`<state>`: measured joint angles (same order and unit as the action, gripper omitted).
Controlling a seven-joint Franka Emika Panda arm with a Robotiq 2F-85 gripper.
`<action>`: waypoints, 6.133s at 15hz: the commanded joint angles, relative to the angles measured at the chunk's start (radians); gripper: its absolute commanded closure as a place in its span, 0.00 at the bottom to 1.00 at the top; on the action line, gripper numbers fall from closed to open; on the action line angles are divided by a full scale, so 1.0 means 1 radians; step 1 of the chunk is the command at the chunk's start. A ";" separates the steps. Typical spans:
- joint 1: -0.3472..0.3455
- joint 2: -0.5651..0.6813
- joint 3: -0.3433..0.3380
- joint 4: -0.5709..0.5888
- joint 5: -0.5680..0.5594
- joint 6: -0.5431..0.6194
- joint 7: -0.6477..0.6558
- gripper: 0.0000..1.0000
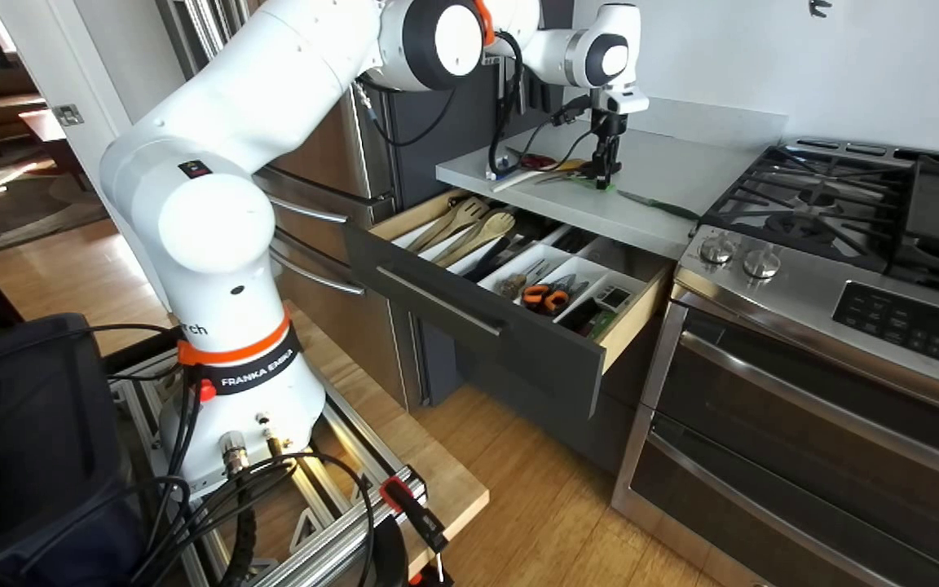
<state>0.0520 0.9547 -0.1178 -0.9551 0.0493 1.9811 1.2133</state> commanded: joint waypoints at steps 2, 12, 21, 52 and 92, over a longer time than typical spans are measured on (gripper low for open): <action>-0.021 0.026 0.020 0.024 0.012 0.011 -0.027 0.92; -0.024 0.039 0.021 0.040 0.011 0.009 -0.035 0.92; -0.036 0.046 0.018 0.051 0.011 0.006 -0.037 0.92; -0.114 0.083 0.016 0.105 0.030 -0.006 -0.012 0.92; -0.113 -0.006 -0.120 -0.011 0.031 -0.042 0.343 0.00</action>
<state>-0.0635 1.0064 -0.2319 -0.8648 0.0811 1.9175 1.5596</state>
